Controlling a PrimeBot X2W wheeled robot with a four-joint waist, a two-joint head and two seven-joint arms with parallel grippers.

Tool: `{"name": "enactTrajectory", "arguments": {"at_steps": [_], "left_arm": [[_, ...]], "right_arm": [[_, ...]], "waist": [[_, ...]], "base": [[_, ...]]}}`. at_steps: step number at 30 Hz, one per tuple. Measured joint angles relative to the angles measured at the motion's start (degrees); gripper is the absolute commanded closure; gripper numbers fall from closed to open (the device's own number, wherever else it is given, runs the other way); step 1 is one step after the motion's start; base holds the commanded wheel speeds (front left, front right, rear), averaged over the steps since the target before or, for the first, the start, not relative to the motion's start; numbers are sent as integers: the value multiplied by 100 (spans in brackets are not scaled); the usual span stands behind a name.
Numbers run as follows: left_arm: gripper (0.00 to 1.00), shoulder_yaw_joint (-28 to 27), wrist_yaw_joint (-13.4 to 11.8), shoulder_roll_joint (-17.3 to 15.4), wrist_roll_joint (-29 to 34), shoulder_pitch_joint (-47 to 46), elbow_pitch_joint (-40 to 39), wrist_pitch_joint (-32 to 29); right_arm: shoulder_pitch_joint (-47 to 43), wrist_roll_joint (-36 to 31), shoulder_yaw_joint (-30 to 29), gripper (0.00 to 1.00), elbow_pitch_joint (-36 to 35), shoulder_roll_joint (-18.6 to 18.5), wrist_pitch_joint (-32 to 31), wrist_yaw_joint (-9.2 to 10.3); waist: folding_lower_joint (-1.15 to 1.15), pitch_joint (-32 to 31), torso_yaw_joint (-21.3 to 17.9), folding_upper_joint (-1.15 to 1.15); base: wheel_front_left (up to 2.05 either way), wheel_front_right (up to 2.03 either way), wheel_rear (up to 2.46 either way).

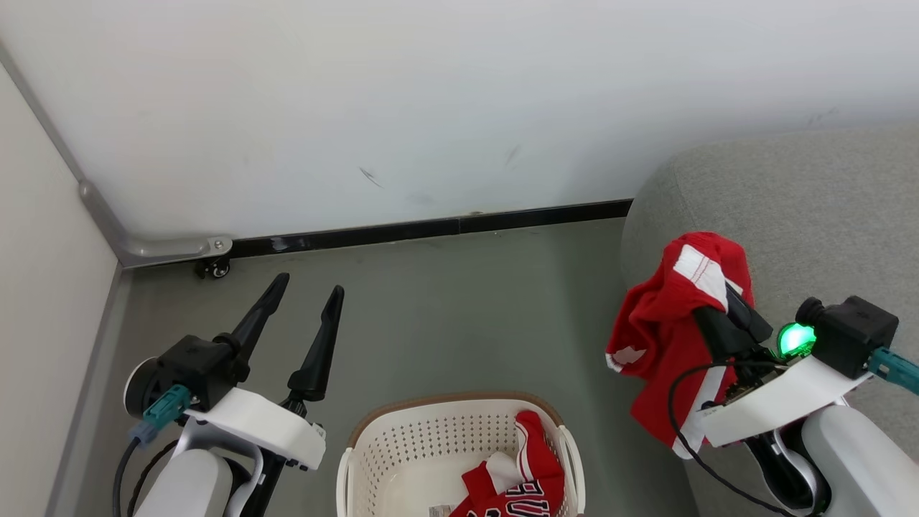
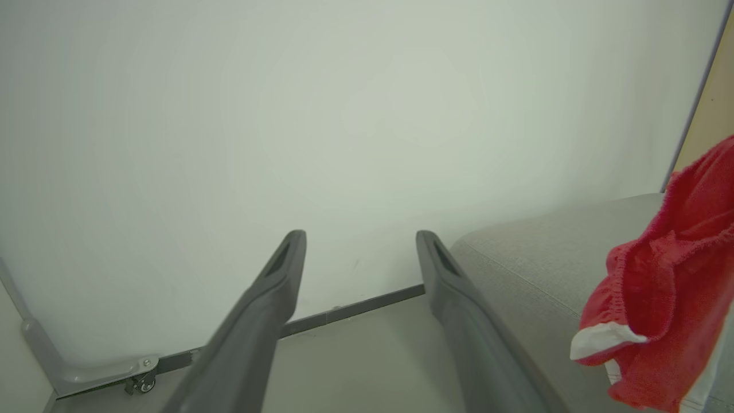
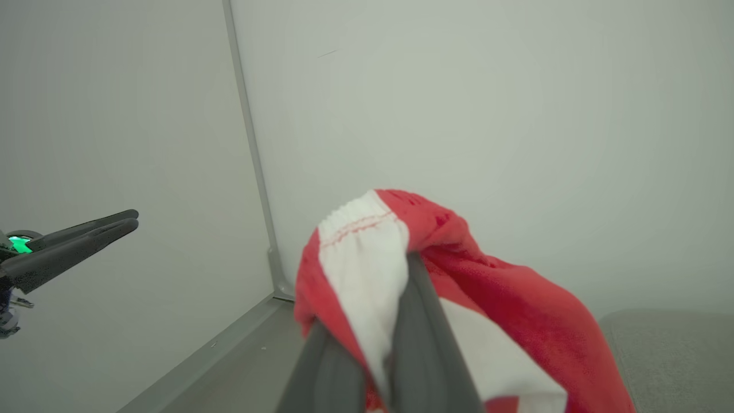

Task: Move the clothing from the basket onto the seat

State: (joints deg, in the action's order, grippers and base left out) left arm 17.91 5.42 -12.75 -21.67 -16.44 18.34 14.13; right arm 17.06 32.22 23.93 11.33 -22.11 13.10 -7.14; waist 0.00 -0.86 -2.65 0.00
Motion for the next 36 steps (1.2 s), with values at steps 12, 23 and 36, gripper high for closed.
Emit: {"name": "enactTrajectory", "arguments": {"at_steps": [12,23,36], "left_arm": [[0,-81,-194,208,75,5,-386,34],[0,-69,-194,379,187,106,-749,49],[0,-233,-277,448,309,332,-1033,51]], "right_arm": [[-634,-224,-649,100,-452,226,20,0],[-1250,-471,-1100,100,-809,443,49,1],[-1920,-672,-1530,100,-1290,782,-158,1]], "waist": [[0,-106,-234,0],[0,-151,-582,0],[0,-148,-1192,0]], "base": [[0,0,0],[0,0,0],[0,0,0]]}}
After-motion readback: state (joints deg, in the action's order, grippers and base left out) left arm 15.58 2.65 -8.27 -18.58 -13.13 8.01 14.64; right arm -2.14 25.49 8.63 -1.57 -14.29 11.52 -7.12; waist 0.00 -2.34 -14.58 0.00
